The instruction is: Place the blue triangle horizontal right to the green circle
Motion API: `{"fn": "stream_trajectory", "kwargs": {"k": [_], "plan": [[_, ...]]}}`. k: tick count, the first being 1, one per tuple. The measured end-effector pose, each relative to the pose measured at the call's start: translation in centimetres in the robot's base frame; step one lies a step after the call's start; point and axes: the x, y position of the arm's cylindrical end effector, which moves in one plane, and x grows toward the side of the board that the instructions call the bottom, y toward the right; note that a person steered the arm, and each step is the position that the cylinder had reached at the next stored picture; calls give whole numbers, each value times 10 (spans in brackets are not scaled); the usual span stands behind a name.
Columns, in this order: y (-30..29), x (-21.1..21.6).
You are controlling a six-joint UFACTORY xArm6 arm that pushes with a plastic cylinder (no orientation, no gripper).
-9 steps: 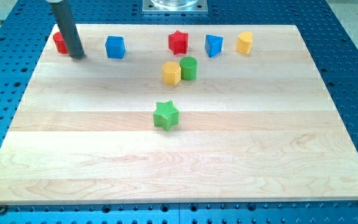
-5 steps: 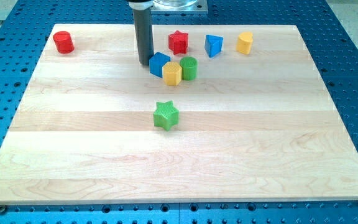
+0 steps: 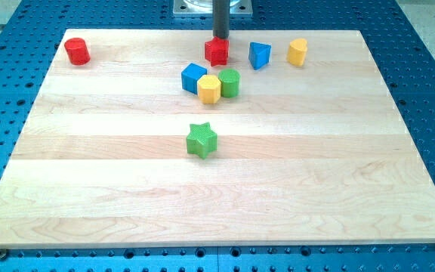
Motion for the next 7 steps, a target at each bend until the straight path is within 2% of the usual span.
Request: {"fn": "stream_trajectory", "kwargs": {"k": [2,3,4,5,6,7], "plan": [[51,33],[67,100],[73,126],[60,64],[62,31],[102,31]]}}
